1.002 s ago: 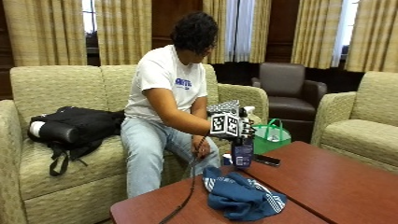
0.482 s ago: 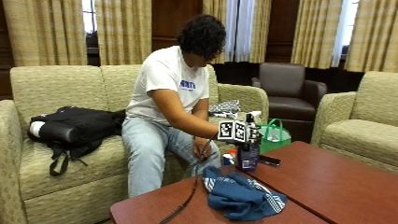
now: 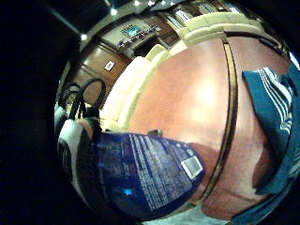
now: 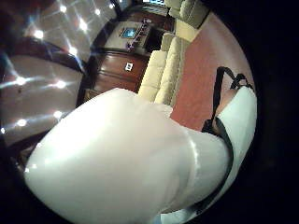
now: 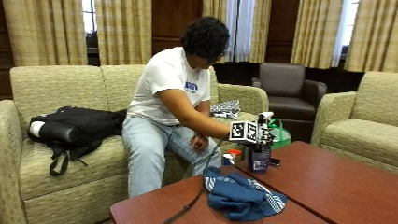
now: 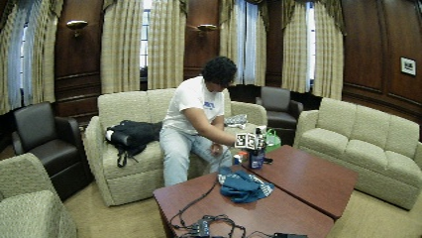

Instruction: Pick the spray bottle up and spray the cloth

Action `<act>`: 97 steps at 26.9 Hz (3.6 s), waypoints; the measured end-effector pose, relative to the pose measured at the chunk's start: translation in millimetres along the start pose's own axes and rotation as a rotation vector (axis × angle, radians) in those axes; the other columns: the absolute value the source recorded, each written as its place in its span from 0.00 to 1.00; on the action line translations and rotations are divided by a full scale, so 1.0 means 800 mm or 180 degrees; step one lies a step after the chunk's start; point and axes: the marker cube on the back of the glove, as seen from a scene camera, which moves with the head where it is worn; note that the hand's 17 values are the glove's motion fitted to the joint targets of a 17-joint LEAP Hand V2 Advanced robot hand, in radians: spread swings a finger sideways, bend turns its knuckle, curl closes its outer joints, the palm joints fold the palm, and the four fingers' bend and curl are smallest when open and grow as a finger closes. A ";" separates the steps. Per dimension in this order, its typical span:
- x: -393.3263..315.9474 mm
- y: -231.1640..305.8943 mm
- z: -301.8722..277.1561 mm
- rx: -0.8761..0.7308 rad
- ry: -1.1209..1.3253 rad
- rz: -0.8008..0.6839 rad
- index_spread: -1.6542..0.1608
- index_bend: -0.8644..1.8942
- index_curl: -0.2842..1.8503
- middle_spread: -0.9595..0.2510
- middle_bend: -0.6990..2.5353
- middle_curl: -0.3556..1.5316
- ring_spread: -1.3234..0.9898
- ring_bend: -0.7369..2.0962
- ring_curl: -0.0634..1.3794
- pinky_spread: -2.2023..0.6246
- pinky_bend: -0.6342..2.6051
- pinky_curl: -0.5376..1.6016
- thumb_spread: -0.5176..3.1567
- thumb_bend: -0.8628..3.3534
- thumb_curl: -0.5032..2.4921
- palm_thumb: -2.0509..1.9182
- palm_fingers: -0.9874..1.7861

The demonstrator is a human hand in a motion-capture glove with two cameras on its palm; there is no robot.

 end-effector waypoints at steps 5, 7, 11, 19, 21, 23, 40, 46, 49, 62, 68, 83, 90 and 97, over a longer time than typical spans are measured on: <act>0.000 -0.020 0.016 0.0056 0.0010 0.0019 0.77 0.45 0.41 0.61 0.38 0.45 0.47 0.44 0.34 0.69 0.31 0.42 0.25 0.20 0.44 0.74 0.85; 0.001 -0.026 0.020 0.0045 0.0001 0.0026 0.77 0.45 0.41 0.61 0.38 0.45 0.47 0.45 0.34 0.69 0.31 0.42 0.25 0.20 0.44 0.74 0.85; 0.002 -0.026 0.024 -0.0083 -0.0057 0.0064 0.77 0.45 0.41 0.61 0.38 0.45 0.46 0.45 0.34 0.68 0.31 0.42 0.25 0.20 0.44 0.74 0.85; 0.003 -0.024 0.021 -0.0350 -0.0178 0.0113 0.77 0.43 0.40 0.60 0.37 0.44 0.47 0.44 0.33 0.69 0.31 0.42 0.26 0.20 0.44 0.74 0.81; 0.004 -0.021 0.021 -0.0343 -0.0171 0.0112 0.77 0.42 0.40 0.61 0.37 0.44 0.47 0.44 0.34 0.69 0.31 0.42 0.27 0.20 0.44 0.73 0.81; 0.005 -0.017 0.021 -0.0311 -0.0149 0.0104 0.76 0.39 0.39 0.61 0.37 0.44 0.47 0.45 0.34 0.69 0.31 0.42 0.27 0.20 0.43 0.73 0.80; 0.020 0.007 -0.017 -0.0496 0.0076 0.0235 0.71 0.34 0.30 0.64 0.30 0.40 0.48 0.45 0.32 0.77 0.27 0.41 0.37 0.19 0.35 0.66 0.63; 0.012 0.034 -0.061 -0.0617 0.0257 0.0221 0.70 0.34 0.28 0.64 0.29 0.40 0.48 0.45 0.32 0.78 0.28 0.41 0.38 0.19 0.34 0.66 0.61; 0.005 0.052 -0.082 -0.0727 0.0439 0.0093 0.70 0.34 0.27 0.65 0.29 0.40 0.48 0.45 0.32 0.78 0.28 0.42 0.38 0.20 0.33 0.65 0.61; -0.002 0.127 -0.183 -0.1071 0.1301 -0.0453 0.69 0.36 0.25 0.65 0.28 0.39 0.49 0.43 0.30 0.79 0.27 0.41 0.39 0.20 0.31 0.65 0.59; -0.002 0.173 -0.224 -0.1036 0.1419 -0.0545 0.69 0.36 0.26 0.65 0.27 0.39 0.49 0.43 0.30 0.80 0.26 0.41 0.40 0.20 0.30 0.65 0.60; 0.007 0.236 -0.291 -0.1171 0.1704 -0.0840 0.68 0.36 0.26 0.65 0.27 0.38 0.49 0.42 0.29 0.81 0.26 0.41 0.40 0.20 0.29 0.65 0.61; 0.021 0.235 -0.313 -0.1186 0.1762 -0.0851 0.68 0.36 0.26 0.65 0.27 0.38 0.49 0.41 0.29 0.81 0.26 0.41 0.40 0.20 0.28 0.64 0.61; 0.038 0.219 -0.321 -0.1234 0.1681 -0.0619 0.68 0.36 0.26 0.65 0.27 0.38 0.48 0.42 0.29 0.81 0.26 0.41 0.40 0.20 0.28 0.65 0.61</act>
